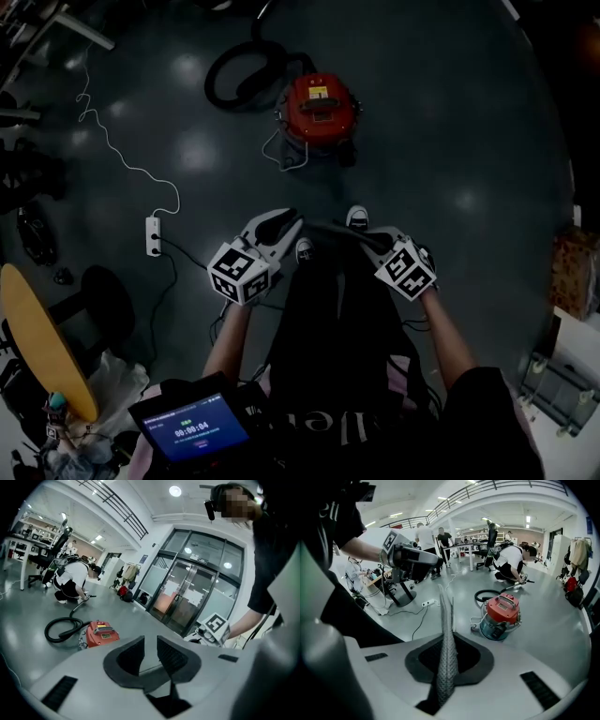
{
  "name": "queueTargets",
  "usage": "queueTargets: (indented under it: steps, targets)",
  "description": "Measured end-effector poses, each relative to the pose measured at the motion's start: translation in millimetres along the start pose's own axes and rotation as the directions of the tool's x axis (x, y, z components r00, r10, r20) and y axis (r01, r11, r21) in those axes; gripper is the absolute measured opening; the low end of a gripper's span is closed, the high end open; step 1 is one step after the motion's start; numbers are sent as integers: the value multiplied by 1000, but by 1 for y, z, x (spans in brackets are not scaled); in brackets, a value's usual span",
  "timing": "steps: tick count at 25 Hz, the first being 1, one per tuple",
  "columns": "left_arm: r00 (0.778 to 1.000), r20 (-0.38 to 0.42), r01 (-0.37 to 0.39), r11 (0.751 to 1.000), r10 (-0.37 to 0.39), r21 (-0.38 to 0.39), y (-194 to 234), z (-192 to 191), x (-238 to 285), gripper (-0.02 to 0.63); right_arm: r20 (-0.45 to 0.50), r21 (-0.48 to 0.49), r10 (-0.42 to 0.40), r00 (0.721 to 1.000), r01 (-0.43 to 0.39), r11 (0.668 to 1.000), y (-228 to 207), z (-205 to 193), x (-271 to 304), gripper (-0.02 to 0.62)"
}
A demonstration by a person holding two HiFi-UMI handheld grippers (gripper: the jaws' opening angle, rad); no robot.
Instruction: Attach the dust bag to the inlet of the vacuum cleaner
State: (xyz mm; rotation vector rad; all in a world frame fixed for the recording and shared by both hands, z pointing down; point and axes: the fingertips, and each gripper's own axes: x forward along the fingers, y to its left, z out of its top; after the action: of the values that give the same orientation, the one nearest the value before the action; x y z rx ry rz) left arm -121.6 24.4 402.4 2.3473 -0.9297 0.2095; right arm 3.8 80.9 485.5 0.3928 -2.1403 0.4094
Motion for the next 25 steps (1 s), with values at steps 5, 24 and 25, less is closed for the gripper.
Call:
queueTargets:
  steps: [5, 24, 25]
  targets:
    - [995, -94, -35, 998, 40, 55, 58, -28, 49, 71, -30, -52, 50, 998, -51, 997, -53, -11, 58, 40]
    - [950, -224, -143, 938, 220, 314, 268, -18, 276, 194, -86, -68, 184, 979, -190, 979, -220, -67, 214, 40]
    - [942, -247, -132, 928, 226, 349, 277, -20, 287, 202, -85, -66, 185, 979, -190, 979, -226, -70, 220, 40]
